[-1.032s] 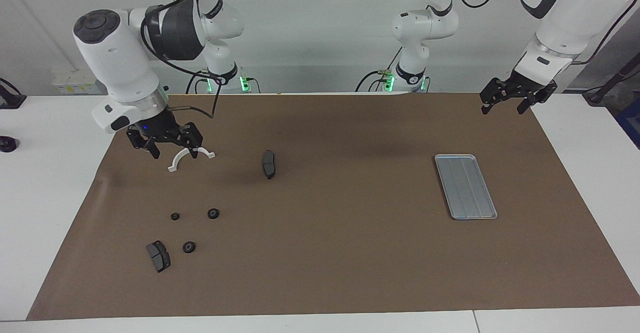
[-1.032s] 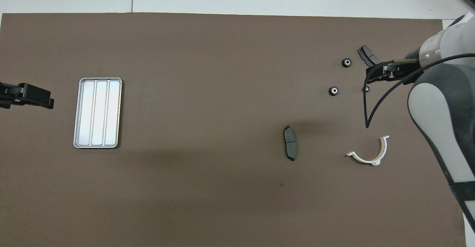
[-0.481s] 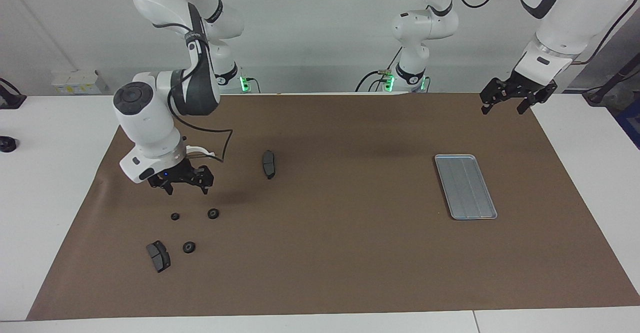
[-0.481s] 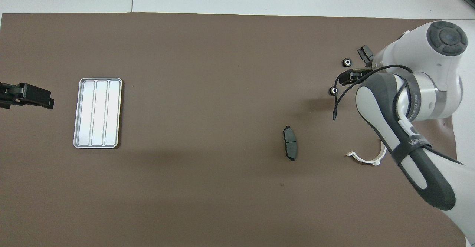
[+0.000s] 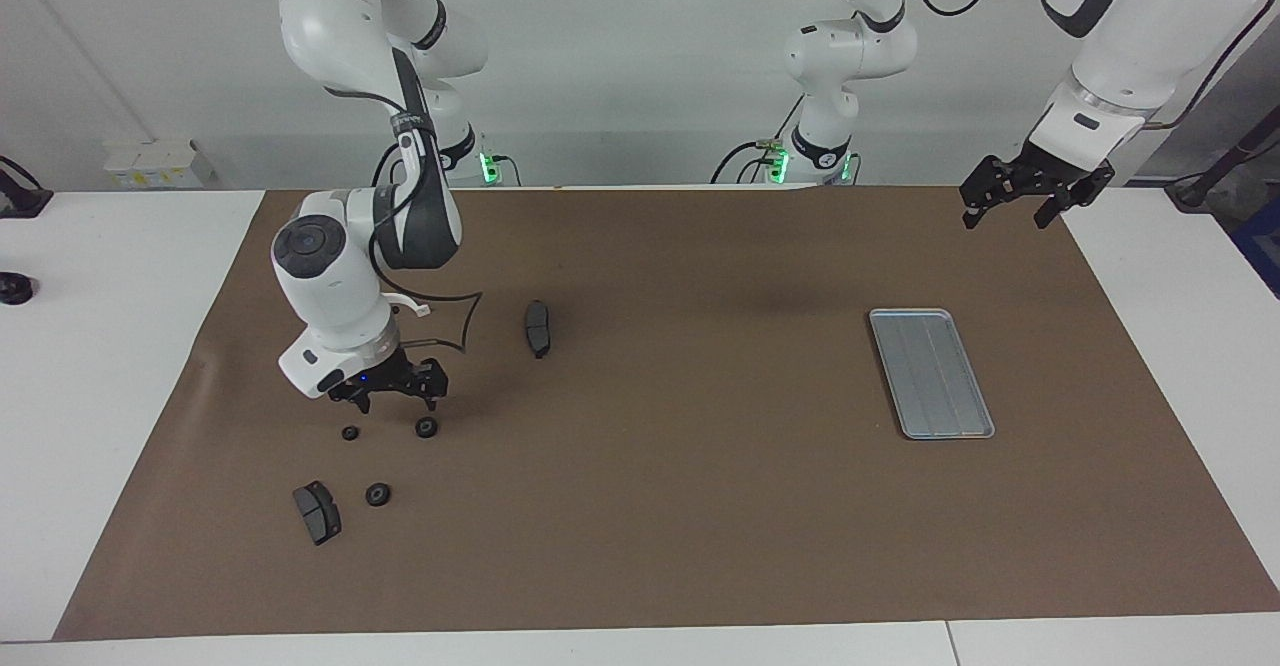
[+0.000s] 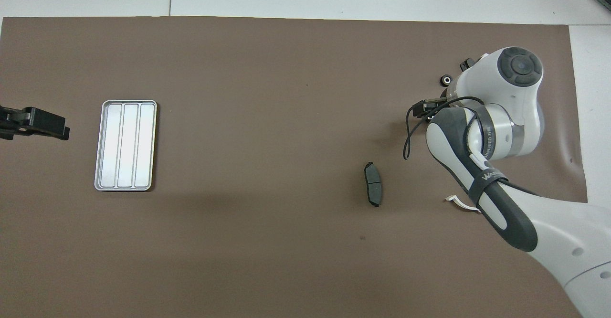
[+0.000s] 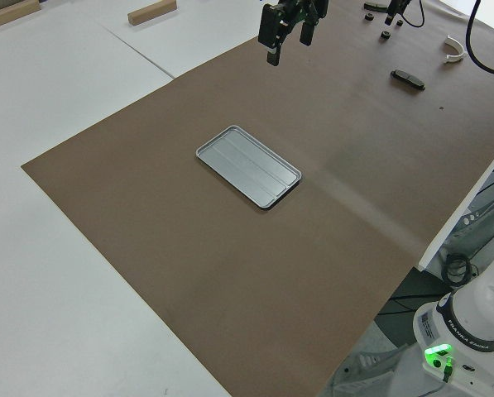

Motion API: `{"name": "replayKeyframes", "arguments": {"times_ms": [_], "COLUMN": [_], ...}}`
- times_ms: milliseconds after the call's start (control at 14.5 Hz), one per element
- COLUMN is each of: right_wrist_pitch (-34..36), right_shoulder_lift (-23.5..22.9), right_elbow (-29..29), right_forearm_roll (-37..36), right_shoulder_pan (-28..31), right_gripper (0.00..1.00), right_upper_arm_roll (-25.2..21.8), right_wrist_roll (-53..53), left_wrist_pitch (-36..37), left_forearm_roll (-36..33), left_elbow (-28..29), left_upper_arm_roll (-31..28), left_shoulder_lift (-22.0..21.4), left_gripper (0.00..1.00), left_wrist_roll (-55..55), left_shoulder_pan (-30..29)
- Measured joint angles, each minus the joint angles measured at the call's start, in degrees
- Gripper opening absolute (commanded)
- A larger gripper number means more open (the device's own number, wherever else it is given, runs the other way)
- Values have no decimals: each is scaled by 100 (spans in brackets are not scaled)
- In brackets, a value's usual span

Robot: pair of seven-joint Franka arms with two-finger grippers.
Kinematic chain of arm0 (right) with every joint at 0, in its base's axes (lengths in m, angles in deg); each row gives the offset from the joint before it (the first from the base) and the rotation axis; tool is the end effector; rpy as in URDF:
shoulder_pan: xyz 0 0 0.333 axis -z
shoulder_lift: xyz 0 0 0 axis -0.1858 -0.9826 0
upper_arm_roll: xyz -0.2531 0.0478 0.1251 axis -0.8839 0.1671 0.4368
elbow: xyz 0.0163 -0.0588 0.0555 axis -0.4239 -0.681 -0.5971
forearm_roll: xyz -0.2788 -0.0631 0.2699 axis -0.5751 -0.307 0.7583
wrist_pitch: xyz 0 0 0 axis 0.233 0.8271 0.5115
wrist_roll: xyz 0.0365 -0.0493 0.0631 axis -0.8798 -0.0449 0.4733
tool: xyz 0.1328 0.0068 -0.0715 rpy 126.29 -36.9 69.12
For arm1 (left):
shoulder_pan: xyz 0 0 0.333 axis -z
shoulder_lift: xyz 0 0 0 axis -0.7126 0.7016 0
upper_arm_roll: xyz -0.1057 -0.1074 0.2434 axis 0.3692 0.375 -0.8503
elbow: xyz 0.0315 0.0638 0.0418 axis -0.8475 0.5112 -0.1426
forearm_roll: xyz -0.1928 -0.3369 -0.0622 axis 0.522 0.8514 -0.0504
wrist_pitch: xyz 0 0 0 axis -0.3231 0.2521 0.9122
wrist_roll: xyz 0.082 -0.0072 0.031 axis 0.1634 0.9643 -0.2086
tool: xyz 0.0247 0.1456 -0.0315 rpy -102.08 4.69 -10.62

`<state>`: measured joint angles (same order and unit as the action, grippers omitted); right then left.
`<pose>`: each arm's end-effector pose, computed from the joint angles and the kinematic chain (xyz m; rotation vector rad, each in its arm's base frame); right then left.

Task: Pick bearing gear from pile to tray
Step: 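Grasp a black bearing gear from the pile with the right gripper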

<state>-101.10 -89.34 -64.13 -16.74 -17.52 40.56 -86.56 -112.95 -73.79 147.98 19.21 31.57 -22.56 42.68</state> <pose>0.6432 0.0634 0.2420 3.1071 0.0854 0.0661 0.5503 -0.0081 0.5378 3.1316 -0.1121 -0.0568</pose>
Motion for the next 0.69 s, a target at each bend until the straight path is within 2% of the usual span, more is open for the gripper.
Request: {"name": "replayKeyframes", "arguments": {"times_ms": [206, 481, 688], "right_wrist_pitch": [-224, -225, -218], "right_shoulder_lift": [-243, -246, -246], "right_elbow": [-2, 14, 12], "right_forearm_roll": [-5, -6, -6], "right_shoulder_pan": [-8, 16, 22], "right_gripper": [91, 70, 60], "right_upper_arm_roll": [-22, -35, -36], "right_wrist_roll": [0, 0, 0], "left_wrist_pitch": [0, 0, 0], "left_forearm_roll": [0, 0, 0], "left_elbow": [0, 0, 0], "left_upper_arm_roll": [0, 0, 0], "left_shoulder_lift": [0, 0, 0], "left_gripper": [100, 100, 100], "left_wrist_roll": [0, 0, 0], "left_shoulder_pan": [0, 0, 0]}}
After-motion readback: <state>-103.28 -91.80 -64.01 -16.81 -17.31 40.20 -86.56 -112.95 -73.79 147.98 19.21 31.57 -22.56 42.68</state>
